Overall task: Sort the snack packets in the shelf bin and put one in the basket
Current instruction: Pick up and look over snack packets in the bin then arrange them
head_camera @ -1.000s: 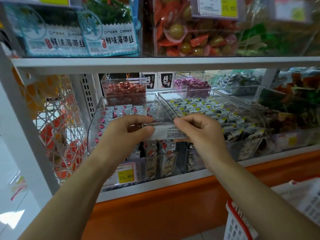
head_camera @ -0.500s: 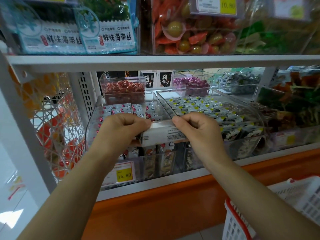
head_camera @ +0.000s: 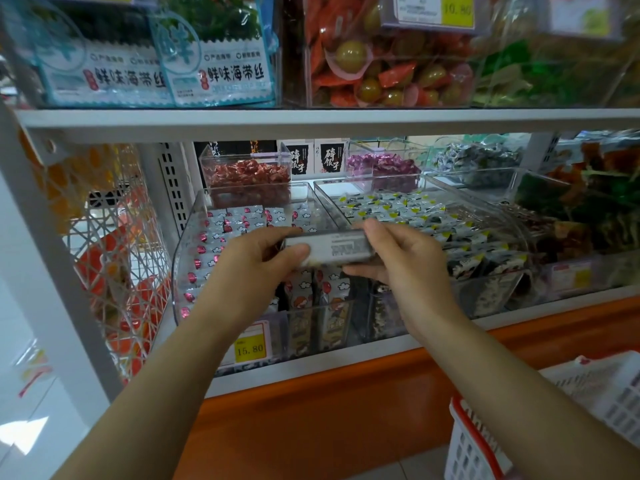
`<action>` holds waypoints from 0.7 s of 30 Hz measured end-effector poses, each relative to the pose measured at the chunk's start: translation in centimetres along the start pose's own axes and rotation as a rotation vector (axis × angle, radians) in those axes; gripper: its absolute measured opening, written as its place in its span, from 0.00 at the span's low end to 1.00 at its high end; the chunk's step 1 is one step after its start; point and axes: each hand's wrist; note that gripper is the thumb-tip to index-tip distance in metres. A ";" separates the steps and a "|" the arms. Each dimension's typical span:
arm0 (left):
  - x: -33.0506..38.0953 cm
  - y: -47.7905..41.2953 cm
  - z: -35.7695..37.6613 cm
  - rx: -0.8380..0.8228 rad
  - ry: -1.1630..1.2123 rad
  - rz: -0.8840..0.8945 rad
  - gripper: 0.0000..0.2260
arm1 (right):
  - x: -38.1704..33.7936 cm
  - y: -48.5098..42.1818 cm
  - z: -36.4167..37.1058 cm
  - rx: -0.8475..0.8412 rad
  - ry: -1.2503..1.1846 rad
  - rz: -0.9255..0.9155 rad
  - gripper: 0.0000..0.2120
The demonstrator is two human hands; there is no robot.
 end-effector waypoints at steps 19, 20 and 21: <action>-4.9 -12.7 -0.6 -0.073 -0.959 0.020 0.13 | 0.7 -9.1 1.8 0.102 0.225 0.007 0.11; -5.3 -13.5 -0.5 -0.125 -1.005 0.011 0.14 | 0.9 -9.9 2.2 0.090 0.237 0.001 0.11; -5.6 -14.1 -0.4 -0.170 -1.041 0.003 0.14 | 1.1 -10.7 2.6 0.083 0.258 -0.003 0.11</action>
Point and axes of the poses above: each hand's wrist, its own y-axis away from the middle knuckle, its own z-axis out of the palm, x = y × z, and after that the axes turned 1 degree about x, right-handed
